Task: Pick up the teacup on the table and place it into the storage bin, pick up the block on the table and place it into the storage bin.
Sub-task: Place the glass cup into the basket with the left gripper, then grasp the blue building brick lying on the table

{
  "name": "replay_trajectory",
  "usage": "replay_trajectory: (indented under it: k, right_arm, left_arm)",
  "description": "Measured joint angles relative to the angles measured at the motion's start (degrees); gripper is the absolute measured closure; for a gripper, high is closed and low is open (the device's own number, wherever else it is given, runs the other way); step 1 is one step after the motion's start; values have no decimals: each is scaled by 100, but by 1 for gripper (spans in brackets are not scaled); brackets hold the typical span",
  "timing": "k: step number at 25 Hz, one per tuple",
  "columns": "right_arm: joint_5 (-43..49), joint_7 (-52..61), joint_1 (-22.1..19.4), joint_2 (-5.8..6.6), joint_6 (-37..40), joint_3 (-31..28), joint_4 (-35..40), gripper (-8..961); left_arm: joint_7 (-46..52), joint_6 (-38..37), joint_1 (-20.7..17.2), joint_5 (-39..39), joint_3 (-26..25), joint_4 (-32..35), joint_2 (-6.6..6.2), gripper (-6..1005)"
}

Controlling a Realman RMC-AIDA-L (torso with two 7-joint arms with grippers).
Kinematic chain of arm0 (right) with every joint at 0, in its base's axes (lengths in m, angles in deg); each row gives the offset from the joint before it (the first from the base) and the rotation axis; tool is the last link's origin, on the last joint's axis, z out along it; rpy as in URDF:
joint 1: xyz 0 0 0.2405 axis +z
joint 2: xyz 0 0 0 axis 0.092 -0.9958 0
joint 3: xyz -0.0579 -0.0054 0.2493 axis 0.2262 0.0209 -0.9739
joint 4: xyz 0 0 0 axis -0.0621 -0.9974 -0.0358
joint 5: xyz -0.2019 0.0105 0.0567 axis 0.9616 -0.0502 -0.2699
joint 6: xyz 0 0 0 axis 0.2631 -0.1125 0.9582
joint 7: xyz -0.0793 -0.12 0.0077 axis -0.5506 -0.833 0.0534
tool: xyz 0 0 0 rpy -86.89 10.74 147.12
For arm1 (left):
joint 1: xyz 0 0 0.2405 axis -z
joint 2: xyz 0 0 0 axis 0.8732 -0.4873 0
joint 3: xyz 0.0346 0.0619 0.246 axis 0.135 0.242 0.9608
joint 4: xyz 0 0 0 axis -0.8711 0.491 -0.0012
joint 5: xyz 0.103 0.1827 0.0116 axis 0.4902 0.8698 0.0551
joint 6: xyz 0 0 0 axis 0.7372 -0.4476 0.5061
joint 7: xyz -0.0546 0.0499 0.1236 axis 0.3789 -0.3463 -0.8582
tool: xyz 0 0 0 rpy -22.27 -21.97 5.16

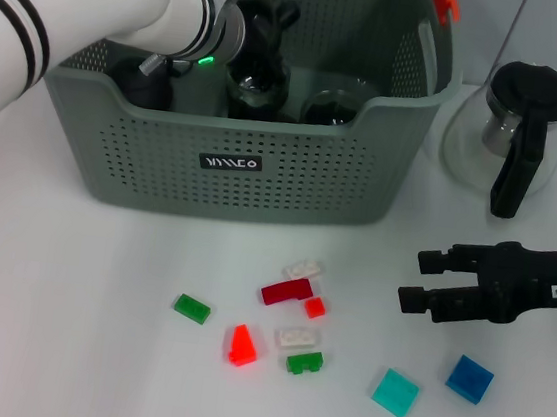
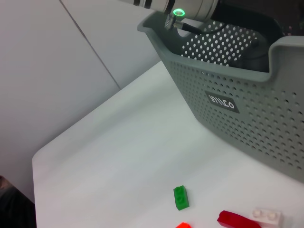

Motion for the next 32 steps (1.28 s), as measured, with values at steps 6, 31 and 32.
replay_trajectory:
  k: [6,31,32]
  right_arm:
    - [0,-2,0,8,-2,1,-23,62]
    - [-1,-71,-2,202,148,9,19,63]
    - [0,-118,0,230,209,15,28,63]
  left_arm:
    - [0,12,-49,1,11,33,6,897]
    - [897,-4464,-1204,-1755,-510,5088,-94,122]
    - [798,-4793,-1277,-2226,-651,5209,-136,121]
